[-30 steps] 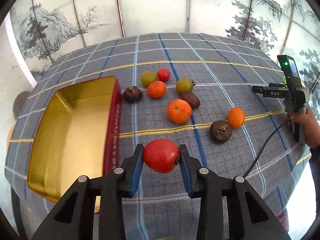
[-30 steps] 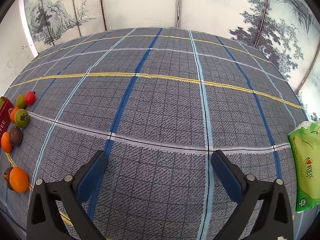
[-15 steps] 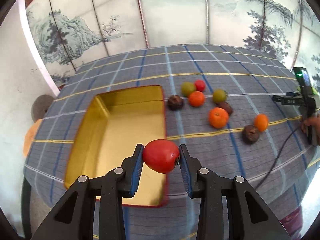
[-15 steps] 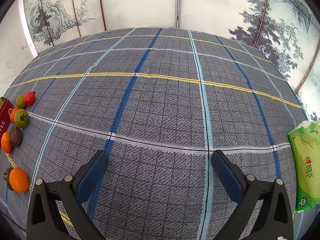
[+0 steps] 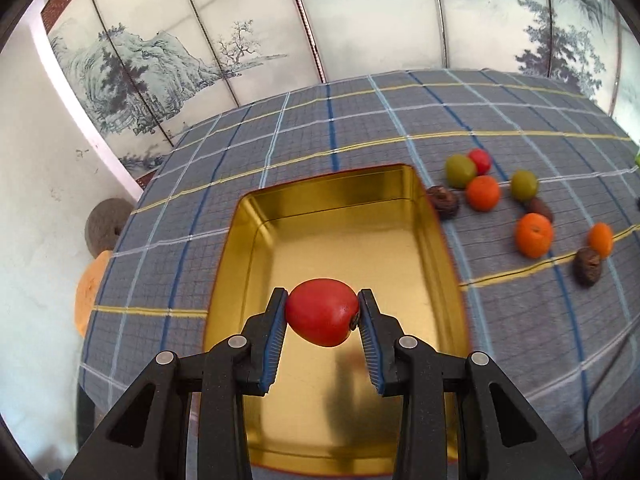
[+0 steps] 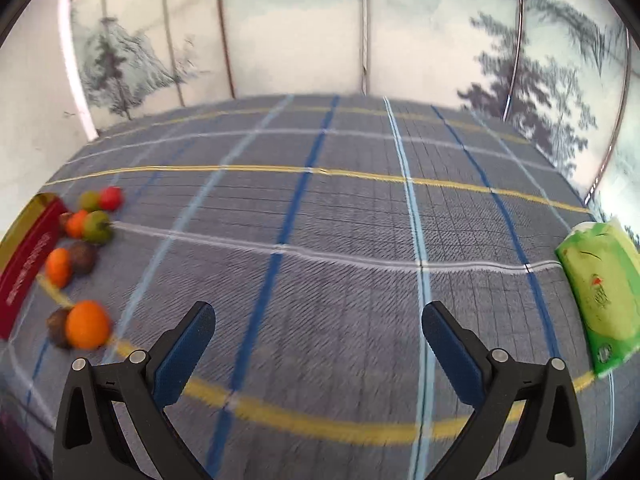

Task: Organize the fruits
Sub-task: 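Carry the tomato over the gold tin and open the left tool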

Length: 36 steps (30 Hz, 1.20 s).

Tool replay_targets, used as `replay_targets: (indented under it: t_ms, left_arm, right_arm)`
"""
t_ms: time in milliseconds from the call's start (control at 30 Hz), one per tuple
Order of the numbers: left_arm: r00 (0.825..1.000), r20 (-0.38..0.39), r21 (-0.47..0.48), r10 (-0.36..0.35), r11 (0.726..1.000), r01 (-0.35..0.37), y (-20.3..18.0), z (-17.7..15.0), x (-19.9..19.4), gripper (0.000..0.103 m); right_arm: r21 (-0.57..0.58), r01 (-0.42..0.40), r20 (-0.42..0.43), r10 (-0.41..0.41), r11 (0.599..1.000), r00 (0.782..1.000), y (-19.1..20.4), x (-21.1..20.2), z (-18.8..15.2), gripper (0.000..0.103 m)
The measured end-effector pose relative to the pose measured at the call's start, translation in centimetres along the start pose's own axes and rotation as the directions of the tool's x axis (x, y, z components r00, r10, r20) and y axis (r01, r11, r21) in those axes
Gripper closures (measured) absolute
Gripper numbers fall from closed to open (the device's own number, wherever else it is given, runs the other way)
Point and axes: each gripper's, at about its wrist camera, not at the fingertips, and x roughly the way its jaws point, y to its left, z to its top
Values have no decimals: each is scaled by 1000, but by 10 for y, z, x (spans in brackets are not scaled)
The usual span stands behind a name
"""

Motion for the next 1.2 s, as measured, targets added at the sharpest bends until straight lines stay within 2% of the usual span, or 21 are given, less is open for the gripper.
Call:
replay_targets:
  t_ms: [133, 267, 467, 667, 800, 1200]
  left_arm:
    - [1000, -23, 37, 9, 999, -8, 7, 6, 17, 67]
    - [999, -39, 64, 4, 998, -2, 13, 14, 32, 67]
    - [998, -67, 109, 16, 994, -8, 19, 25, 56, 67]
    - [996, -90, 112, 9, 994, 1, 24, 37, 74, 67]
    - [995, -97, 118, 14, 993, -2, 25, 45, 80, 66]
    - [990, -133, 125, 44, 992, -27, 26, 55, 105, 65]
  right_arm:
    - [-26, -65, 76, 67, 998, 995, 27, -40, -12, 0]
    - [-74, -138, 98, 145, 988, 985, 55, -63, -13, 0]
    - [-239, -177, 53, 194, 955, 979, 105, -76, -20, 0]
    - [-365, -184, 9, 201, 913, 980, 143, -77, -33, 0]
    - [-383, -199, -12, 210, 902, 978, 152, -74, -36, 0]
    - [-353, -234, -25, 240, 906, 970, 150, -71, -32, 0]
